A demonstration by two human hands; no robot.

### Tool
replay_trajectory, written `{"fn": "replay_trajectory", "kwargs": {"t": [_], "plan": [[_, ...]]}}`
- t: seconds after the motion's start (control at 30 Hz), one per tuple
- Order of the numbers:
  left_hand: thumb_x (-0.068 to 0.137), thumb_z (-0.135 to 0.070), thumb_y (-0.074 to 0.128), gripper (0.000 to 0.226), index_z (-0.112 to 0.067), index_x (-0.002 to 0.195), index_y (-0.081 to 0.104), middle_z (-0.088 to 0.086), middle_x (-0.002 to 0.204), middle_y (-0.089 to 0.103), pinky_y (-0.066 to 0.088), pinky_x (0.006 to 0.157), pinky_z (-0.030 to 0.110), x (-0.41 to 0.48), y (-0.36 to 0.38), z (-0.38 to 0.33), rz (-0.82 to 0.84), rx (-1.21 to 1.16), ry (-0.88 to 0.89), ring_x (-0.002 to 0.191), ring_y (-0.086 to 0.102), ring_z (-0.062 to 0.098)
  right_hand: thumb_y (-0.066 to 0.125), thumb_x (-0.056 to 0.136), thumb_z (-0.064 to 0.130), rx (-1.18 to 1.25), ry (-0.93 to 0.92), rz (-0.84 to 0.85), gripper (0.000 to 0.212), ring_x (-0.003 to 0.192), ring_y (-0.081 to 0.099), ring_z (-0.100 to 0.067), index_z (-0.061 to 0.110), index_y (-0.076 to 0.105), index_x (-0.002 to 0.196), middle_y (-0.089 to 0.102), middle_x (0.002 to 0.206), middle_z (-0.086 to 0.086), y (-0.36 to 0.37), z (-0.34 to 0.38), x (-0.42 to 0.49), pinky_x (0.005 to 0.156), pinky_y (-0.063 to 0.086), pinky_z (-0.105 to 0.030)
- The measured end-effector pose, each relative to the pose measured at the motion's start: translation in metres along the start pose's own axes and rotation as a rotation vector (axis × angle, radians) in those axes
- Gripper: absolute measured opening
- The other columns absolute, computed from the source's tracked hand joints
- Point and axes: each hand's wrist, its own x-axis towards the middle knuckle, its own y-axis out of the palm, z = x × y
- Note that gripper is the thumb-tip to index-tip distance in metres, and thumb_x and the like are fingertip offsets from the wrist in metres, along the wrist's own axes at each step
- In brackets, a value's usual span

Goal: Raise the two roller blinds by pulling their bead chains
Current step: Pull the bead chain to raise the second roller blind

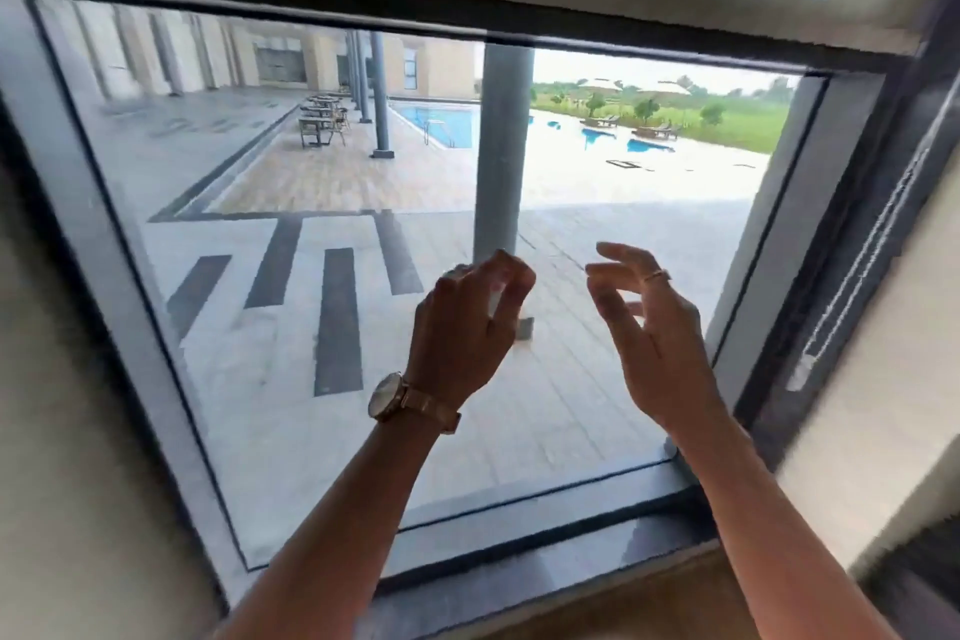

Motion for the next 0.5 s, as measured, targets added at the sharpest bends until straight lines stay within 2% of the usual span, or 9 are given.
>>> {"fn": "replay_trajectory", "kwargs": {"t": [0.07,0.13,0.23,0.4,0.5], "plan": [[0.093,-0.042,0.046,0.018,-0.031,0.101,0.057,-0.010,0.090,0.074,0.058,0.070,0.037,-0.022,-0.067,0.030,-0.041,0.040,-0.082,0.082,0.069,0.009,0.045,0.093,0.039,0.107,-0.041,0.054,0.036,0.099,0.064,-0.002,0.016,0.059,0.118,0.070,0.108,0.003,0.060,0.052,-0.008,0.080,0.046,-0.011],[0.092,-0.042,0.047,0.016,-0.032,0.101,0.055,-0.013,0.082,0.074,0.058,0.067,0.036,-0.046,-0.134,0.055,-0.065,0.070,-0.146,0.071,0.069,0.004,0.046,0.094,0.032,0.218,-0.087,0.108,0.029,0.092,0.065,0.002,0.014,0.063,0.109,0.071,0.099,0.007,0.118,0.103,-0.023,0.074,0.043,-0.004],[0.092,-0.043,0.047,0.019,-0.029,0.097,0.058,-0.011,0.077,0.074,0.058,0.062,0.035,-0.093,-0.248,0.097,-0.113,0.121,-0.209,0.063,0.068,0.004,0.045,0.094,0.028,0.362,-0.103,0.178,0.027,0.090,0.062,0.011,0.013,0.067,0.099,0.068,0.093,0.015,0.214,0.185,-0.057,0.073,0.042,-0.003],[0.094,-0.043,0.046,0.023,-0.024,0.097,0.059,-0.005,0.075,0.073,0.054,0.049,0.031,-0.173,-0.427,0.155,-0.220,0.175,-0.308,0.055,0.068,0.009,0.041,0.093,0.036,0.551,-0.079,0.254,0.035,0.085,0.066,0.000,0.015,0.069,0.097,0.072,0.093,0.009,0.363,0.328,-0.123,0.072,0.049,-0.016],[0.094,-0.041,0.046,0.024,-0.021,0.098,0.058,-0.002,0.072,0.073,0.048,0.046,0.027,-0.206,-0.517,0.176,-0.302,0.176,-0.378,0.052,0.067,0.012,0.040,0.094,0.036,0.599,-0.093,0.314,0.032,0.086,0.063,0.005,0.019,0.067,0.099,0.070,0.089,0.012,0.424,0.408,-0.151,0.070,0.047,-0.011]]}}
